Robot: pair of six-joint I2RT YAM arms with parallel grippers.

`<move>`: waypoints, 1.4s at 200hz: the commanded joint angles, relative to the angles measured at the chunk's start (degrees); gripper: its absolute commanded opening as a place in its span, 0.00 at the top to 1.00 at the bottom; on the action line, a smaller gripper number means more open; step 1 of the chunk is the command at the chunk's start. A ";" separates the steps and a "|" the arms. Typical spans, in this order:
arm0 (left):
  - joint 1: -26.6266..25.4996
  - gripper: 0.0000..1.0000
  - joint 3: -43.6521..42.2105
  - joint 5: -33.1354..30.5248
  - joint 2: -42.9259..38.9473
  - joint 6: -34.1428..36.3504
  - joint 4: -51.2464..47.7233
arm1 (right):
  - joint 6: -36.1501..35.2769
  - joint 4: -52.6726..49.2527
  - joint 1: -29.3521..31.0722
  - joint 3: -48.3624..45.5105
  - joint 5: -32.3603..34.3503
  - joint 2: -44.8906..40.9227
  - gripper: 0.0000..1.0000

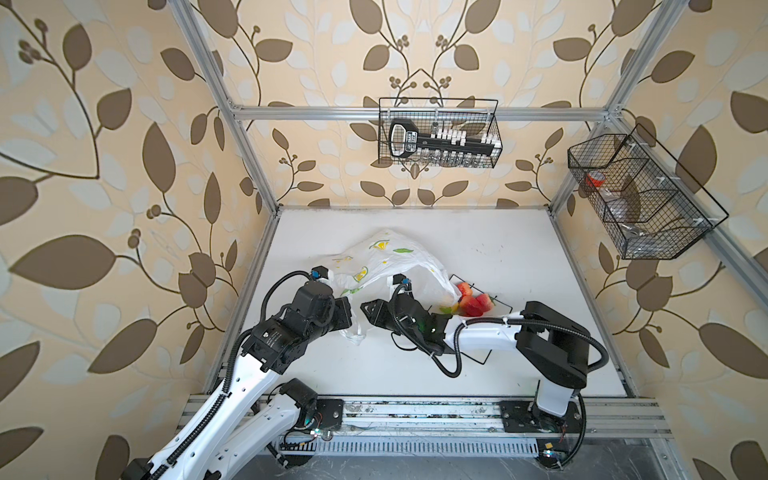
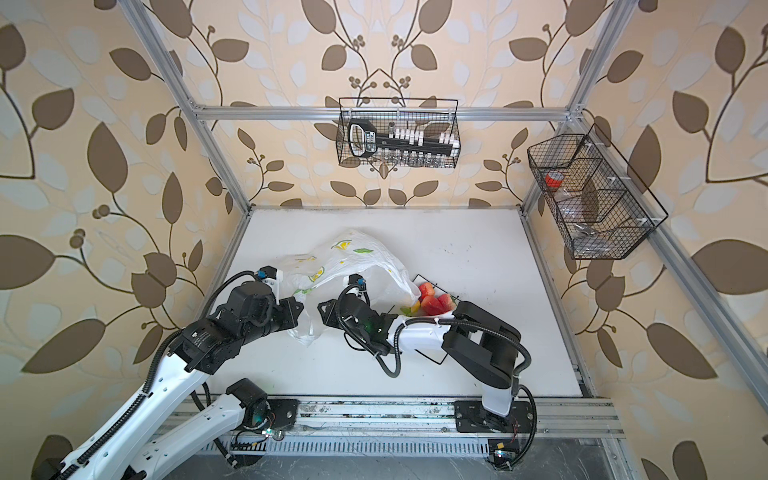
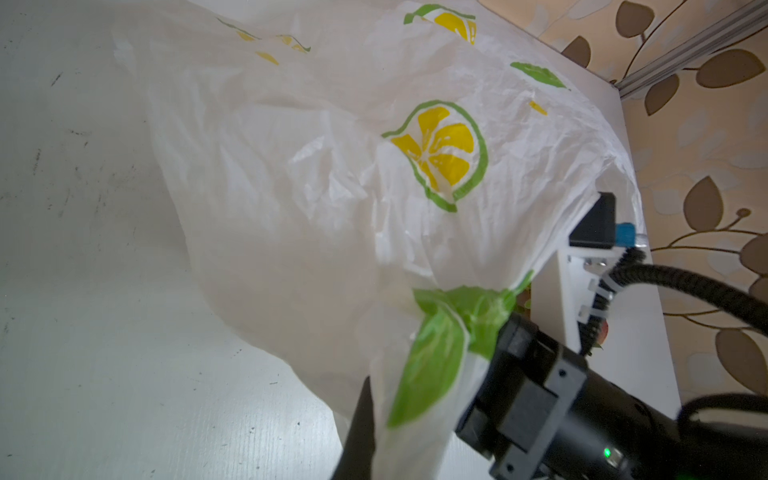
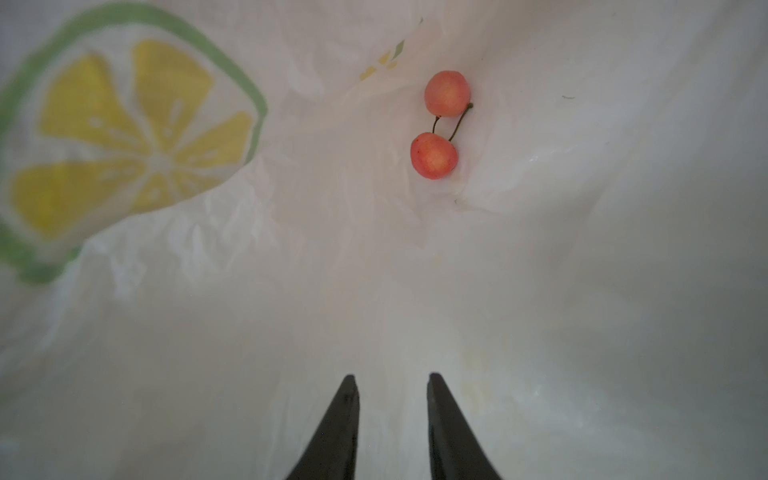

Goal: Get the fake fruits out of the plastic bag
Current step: 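Move the right gripper into the bag mouth above the two red cherries, then lower the right gripper onto the cherries while left gripper lifts the bag edge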

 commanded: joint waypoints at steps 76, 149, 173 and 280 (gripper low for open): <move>0.25 1.00 -0.08 -0.47 -2.28 -0.83 -10.95 | 10.02 8.61 -4.83 16.61 -5.39 19.31 0.52; 0.34 0.92 -0.18 2.47 -1.62 -1.27 -12.20 | 10.49 6.59 -5.96 29.78 -9.52 30.17 0.47; 0.30 0.64 0.80 3.92 -1.52 -1.14 -12.31 | 10.56 5.48 -5.93 34.05 -10.25 33.72 0.45; 0.80 0.01 20.49 -12.55 7.04 1.21 -8.79 | 7.28 3.90 -6.02 35.89 -10.56 35.16 0.41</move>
